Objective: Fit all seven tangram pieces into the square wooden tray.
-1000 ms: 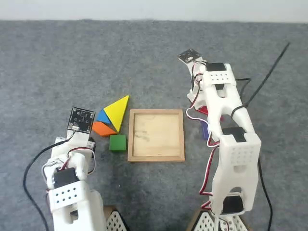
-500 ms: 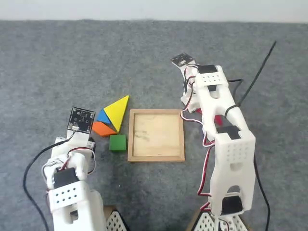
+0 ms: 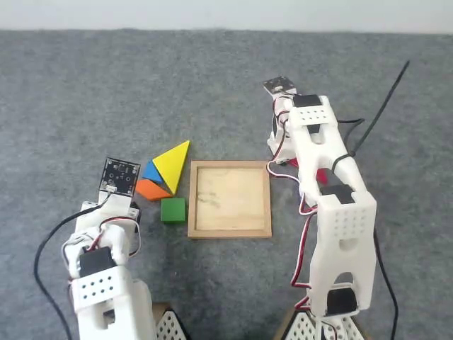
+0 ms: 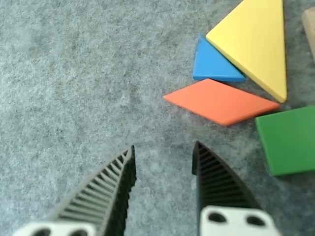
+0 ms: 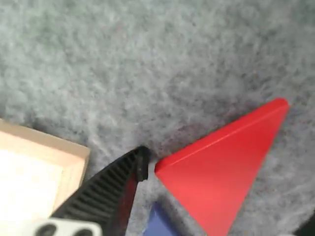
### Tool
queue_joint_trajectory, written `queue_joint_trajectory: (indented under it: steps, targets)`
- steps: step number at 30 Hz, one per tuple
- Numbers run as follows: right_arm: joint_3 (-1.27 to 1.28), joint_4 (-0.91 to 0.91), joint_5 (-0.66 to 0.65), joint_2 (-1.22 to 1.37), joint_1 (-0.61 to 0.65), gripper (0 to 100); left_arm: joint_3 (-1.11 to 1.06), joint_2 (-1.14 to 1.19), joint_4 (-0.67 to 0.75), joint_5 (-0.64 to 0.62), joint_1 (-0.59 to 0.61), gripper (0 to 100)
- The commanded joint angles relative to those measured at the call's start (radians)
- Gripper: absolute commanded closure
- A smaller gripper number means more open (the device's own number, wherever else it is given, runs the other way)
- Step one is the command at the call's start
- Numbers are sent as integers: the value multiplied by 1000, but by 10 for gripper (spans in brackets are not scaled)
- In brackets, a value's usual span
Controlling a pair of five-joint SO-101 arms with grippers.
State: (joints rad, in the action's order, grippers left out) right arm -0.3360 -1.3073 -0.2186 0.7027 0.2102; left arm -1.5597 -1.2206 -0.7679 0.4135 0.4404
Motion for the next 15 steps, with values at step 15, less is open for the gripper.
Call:
queue_joint_trajectory:
  steps: [15]
  targets:
    - [-94, -105, 14, 47, -50, 656, 10, -23, 25, 9, 3, 822]
